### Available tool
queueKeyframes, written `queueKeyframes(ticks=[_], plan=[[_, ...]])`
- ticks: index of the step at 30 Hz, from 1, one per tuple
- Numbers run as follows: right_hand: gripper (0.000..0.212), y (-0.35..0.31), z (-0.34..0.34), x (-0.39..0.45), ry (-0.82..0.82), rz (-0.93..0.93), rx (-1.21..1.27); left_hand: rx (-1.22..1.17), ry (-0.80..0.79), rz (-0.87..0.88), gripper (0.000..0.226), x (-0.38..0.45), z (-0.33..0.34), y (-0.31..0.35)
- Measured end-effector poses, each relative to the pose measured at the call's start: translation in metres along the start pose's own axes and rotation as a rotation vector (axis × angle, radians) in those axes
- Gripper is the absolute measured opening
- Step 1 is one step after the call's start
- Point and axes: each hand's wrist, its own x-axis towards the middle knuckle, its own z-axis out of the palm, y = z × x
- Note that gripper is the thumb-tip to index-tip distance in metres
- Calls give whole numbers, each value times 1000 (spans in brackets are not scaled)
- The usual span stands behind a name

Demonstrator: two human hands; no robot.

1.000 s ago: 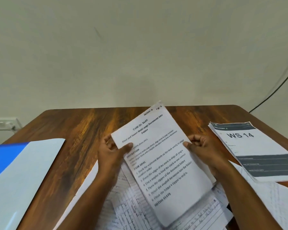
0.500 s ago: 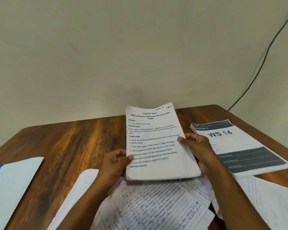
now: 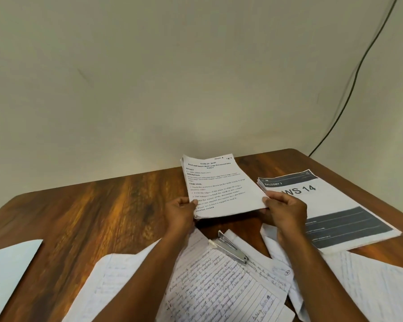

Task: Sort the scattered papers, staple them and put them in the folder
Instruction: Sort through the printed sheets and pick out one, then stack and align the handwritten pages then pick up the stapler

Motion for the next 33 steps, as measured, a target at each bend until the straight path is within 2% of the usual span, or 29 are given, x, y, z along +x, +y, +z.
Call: queueKeyframes(ticks=[5, 11, 19, 23, 26, 29, 33], plan=[[26, 16, 4, 13, 64, -15, -23, 184, 42, 45, 7, 22, 18, -12], [29, 18, 1, 18, 157, -66, -128, 609, 38, 215, 8, 25, 26, -13], [32, 15, 4, 11, 238, -222, -395, 731, -89, 306, 28, -8, 11, -2], [23, 4, 0, 5, 317, -335, -530, 944, -45, 414, 55, -34, -19, 0], [14, -1, -8, 2, 124, -349, -606, 1105, -22, 385, 67, -58, -54, -9], [32, -12, -14, -8, -155, -209, -687, 1133, -54, 265, 82, -83, -90, -16], [43, -30, -13, -31, -370, -54, -821, 1166, -82, 260, 87, -107, -126, -21]])
